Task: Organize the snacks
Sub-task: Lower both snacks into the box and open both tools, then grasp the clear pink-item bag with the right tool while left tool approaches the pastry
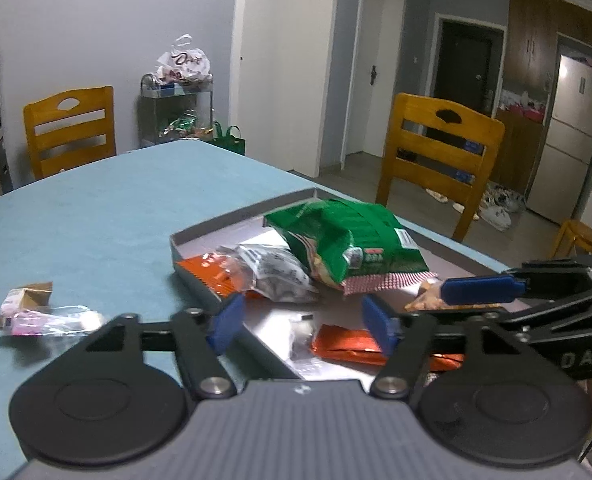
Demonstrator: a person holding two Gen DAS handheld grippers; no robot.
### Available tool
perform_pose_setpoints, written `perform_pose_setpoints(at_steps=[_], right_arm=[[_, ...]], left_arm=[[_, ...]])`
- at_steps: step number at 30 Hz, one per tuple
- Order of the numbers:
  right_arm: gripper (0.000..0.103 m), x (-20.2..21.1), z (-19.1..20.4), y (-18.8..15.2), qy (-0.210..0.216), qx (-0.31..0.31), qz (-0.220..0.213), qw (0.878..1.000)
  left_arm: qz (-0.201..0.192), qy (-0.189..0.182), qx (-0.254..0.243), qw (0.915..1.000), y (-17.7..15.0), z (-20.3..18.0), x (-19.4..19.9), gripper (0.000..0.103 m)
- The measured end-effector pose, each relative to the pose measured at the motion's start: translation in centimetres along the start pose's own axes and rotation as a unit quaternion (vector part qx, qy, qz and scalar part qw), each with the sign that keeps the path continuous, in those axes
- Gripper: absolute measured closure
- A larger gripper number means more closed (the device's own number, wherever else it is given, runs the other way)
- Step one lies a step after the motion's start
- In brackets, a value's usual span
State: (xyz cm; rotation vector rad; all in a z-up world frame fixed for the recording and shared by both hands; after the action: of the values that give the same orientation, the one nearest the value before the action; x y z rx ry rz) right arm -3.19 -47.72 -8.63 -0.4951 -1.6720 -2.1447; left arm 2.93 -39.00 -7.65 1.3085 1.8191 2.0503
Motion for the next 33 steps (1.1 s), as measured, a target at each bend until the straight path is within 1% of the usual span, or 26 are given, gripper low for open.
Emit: perform_pose_setpoints(at_steps=[4, 8, 13, 16, 20, 23, 29, 32, 33], right_arm=[[0.034, 0.3, 0.3, 0.2, 0.003, 0.002, -0.006, 1.0], [0.03, 0.6, 1.1, 0.5, 0.005, 0.007, -0.01, 1.0], [0.03, 0.7, 2.4, 1.3, 0.013, 0.008, -0.013, 1.0], [0.029, 0.9, 3.8, 2.6, 0.018, 0.017, -0.021, 0.999], [0.028, 1.6, 6.2, 5.2, 0.026, 0.041, -0.047, 0.998], [0.027, 1.9, 8.3, 7.1, 0.042, 0.054, -0.062, 0.996], [0.024, 2.7, 12.4, 10.4, 0.068, 0.095, -0.094, 0.989], [0.024, 2.7, 14.1, 11.5, 0.084, 0.094, -0.102, 0.987], [0.024, 2.6, 14.5, 11.7, 0.088, 0.093, -0.103, 0.986]], left_arm=[[-0.01, 0.0, 0.008, 0.9999, 0.3, 0.8, 0.9, 0.024], [-0.024, 0.005, 0.011, 0.9996, 0.7, 1.4, 2.0, 0.019], [-0.038, 0.009, 0.021, 0.999, 1.1, 2.6, 3.7, 0.018], [-0.045, 0.018, 0.022, 0.9986, 1.7, 3.7, 4.9, 0.018], [-0.075, 0.039, 0.025, 0.9961, 3.5, 5.7, 7.6, 0.017], [-0.096, 0.048, 0.033, 0.9937, 4.9, 7.1, 9.9, 0.013], [-0.132, 0.07, 0.046, 0.9876, 7.4, 10.3, 14.6, 0.012], [-0.14, 0.081, 0.056, 0.9852, 7.8, 11.8, 16.4, 0.007], [-0.141, 0.084, 0.058, 0.9847, 7.8, 12.3, 16.9, 0.006]])
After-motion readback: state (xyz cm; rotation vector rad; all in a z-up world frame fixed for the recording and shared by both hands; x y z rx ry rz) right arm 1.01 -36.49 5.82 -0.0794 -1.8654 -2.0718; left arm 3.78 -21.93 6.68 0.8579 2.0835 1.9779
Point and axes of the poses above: each gripper's, at about its wrist camera, not at the fingertips, and x roughly against the way its jaws point, z to its left, y to its top, the point moved 7 cm from there along -x, roughly the way its jaws point
